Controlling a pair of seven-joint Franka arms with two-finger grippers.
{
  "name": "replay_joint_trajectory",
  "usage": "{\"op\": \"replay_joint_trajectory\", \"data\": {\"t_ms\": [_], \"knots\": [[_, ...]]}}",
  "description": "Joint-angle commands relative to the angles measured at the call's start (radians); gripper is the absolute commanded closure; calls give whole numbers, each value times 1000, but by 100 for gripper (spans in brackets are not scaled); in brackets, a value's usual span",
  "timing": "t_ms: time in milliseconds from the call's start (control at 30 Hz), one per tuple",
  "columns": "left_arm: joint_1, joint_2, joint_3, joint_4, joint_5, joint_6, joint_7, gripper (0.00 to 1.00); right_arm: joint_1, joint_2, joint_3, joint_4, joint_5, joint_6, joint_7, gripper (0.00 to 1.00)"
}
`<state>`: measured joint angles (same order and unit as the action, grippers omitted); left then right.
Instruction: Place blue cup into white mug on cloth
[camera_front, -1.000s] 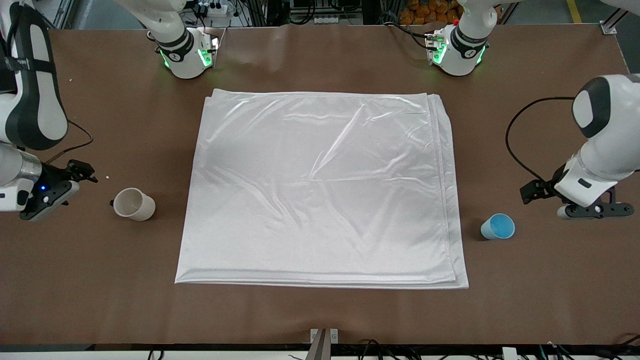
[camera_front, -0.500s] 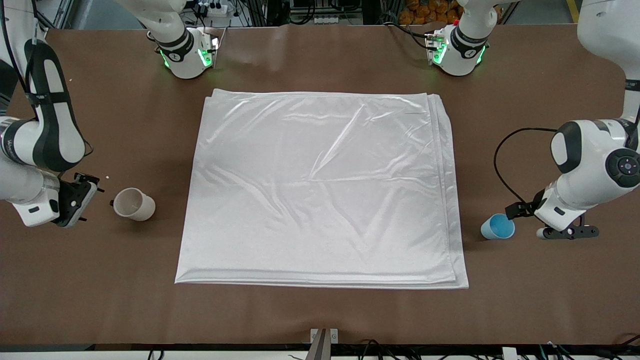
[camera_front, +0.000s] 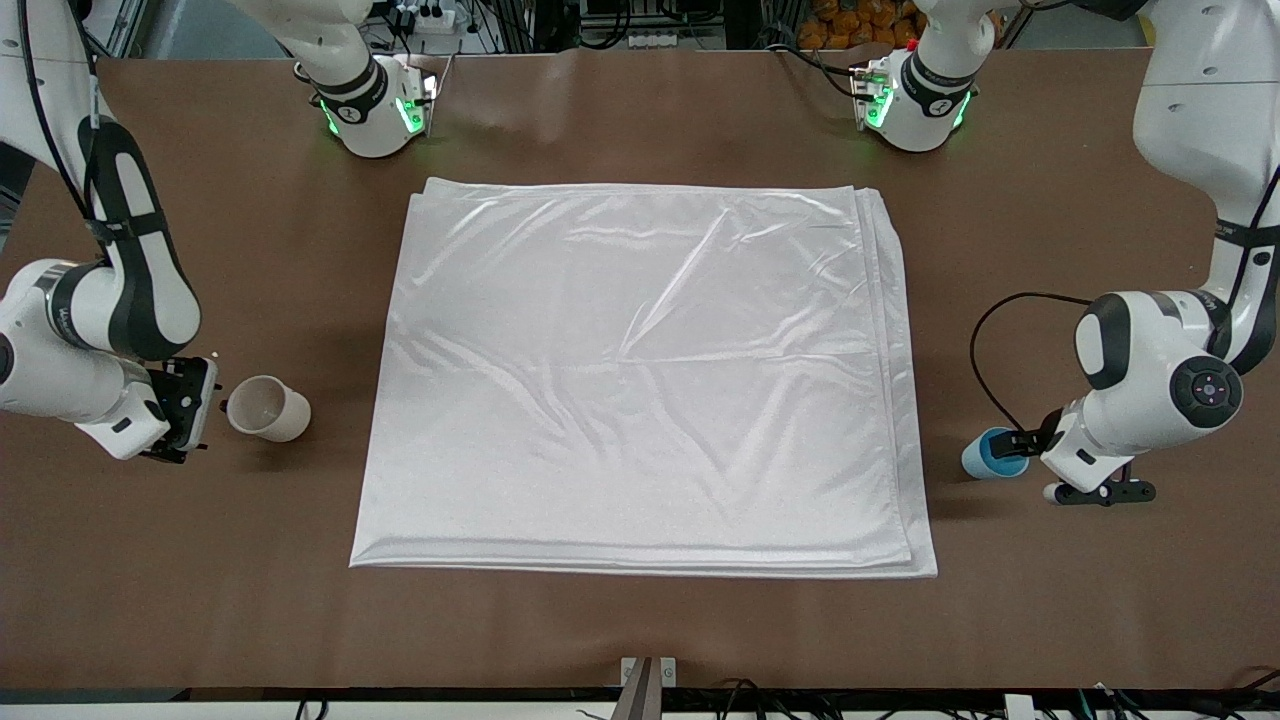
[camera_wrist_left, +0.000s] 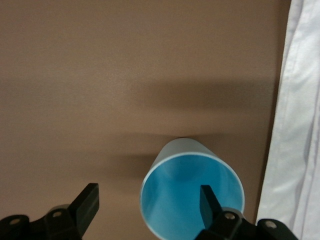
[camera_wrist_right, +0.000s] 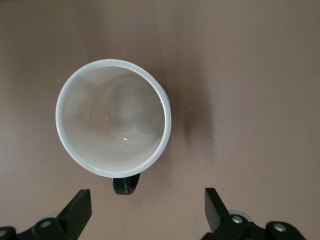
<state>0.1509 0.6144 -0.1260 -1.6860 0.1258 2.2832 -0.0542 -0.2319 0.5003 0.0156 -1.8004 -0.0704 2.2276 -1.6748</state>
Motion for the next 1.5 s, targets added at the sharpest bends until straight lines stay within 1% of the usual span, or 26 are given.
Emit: {"op": "replay_joint_trajectory", "data": {"t_ms": [0,67,100,133,233,267,633,867,1133,1400,1467], "knots": [[4,37,-3,40,18,2,20,31,-12,26,6,15,-17,14,-97,0],[4,54,-4,40,18,2,20,43,-10,27,6,15,-17,14,-102,0],[4,59,-4,40,20,4,20,51,-10,27,6,15,-17,15,-103,0],[4,64,-4,40,20,6,20,63,-10,27,6,15,-17,17,-105,0],[4,65,-3,40,21,21,20,92,-9,32,6,12,-17,18,-105,0],[3,64,-4,40,21,21,20,100,-9,32,6,12,-17,18,-105,0],[1,61,-3,43,21,21,40,100,-29,41,6,1,-17,15,-102,0],[1,47,-4,65,21,21,53,100,-61,41,6,-79,-9,92,-100,0],[-5,-7,-12,65,20,-7,51,100,-66,43,9,-96,-6,93,-100,0],[-8,-45,-17,66,15,-36,53,100,-63,43,11,-106,20,99,-100,0],[-7,-56,-17,66,11,-60,53,100,-60,44,11,-106,27,99,-100,5]]}}
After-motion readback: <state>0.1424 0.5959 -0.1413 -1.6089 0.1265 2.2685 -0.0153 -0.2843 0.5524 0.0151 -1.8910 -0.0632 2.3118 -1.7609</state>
